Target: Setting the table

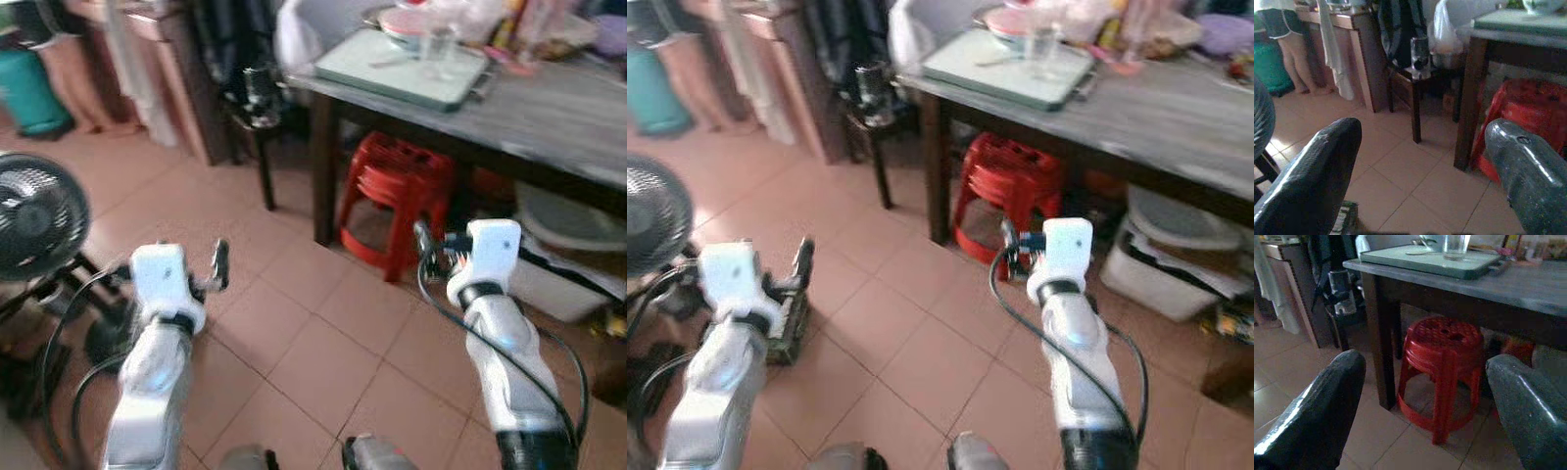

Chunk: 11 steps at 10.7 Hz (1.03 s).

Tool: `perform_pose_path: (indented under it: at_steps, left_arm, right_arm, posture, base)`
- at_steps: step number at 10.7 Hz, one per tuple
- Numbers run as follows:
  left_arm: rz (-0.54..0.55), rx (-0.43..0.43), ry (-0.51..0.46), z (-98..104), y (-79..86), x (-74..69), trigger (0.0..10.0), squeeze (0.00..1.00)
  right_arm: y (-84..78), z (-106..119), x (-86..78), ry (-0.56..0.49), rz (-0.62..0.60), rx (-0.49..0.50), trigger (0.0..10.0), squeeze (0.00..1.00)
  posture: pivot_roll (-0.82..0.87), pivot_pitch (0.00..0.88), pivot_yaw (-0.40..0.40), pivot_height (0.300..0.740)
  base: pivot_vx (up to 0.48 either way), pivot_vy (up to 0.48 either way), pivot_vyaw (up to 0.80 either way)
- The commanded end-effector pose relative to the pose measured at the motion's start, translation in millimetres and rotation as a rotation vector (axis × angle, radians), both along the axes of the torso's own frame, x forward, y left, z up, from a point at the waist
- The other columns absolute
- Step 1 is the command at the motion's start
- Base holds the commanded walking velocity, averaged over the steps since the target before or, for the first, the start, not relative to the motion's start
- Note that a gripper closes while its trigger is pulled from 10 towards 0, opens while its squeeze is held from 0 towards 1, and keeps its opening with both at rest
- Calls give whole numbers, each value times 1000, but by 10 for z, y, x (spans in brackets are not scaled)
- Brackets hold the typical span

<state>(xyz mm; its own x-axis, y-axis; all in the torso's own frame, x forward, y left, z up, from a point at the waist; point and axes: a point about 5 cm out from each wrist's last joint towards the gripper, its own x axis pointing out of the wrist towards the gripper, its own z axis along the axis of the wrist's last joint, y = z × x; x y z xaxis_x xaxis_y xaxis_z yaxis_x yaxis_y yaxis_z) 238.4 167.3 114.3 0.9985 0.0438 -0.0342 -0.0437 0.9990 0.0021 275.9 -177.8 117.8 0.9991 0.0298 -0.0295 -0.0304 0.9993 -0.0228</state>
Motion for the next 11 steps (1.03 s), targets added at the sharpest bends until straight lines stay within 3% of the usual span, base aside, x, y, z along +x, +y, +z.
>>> perform_pose_path:
  at_steps: [1,2,3,4,5,7,9,11]
  left_arm:
    - [6,26,0,32,34,-43,10000,0]
    - [-39,43,49,-116,-21,-137,10000,0]
    - [-70,-3,82,-213,-97,-113,10000,0]
    - [-112,-15,1,18,-215,25,10000,0]
    - [-113,-21,-45,132,-230,85,10000,0]
    - [-16,-49,-19,21,-112,83,10000,0]
    - [-51,-20,-3,-13,-116,27,10000,0]
    - [-20,-24,13,-65,-87,-35,10000,0]
  right_arm:
    - [62,16,-34,3,16,6,10000,0]
    - [51,-158,-146,49,17,-11,10000,0]
    - [18,-285,-157,91,5,-21,10000,0]
    - [70,-64,-67,34,55,-50,10000,0]
    - [95,39,3,-5,75,-42,10000,0]
    - [40,-37,-36,9,19,-33,10000,0]
    - [68,-63,-140,11,70,-88,10000,0]
    - [73,-89,-170,28,60,-74,10000,0]
  posture:
    - [46,139,90,740]
    - [40,116,83,740]
    - [34,107,67,740]
    - [24,84,43,740]
    - [22,77,38,740]
    - [19,75,35,740]
    - [22,90,32,740]
    - [27,98,26,740]
  base:
    - [0,0,-675]
    - [0,0,0]
    - [0,-274,0]
    - [0,-311,-800]
    - [0,-315,-800]
    - [0,-315,-313]
    - [0,-319,0]
    - [0,-317,-400]
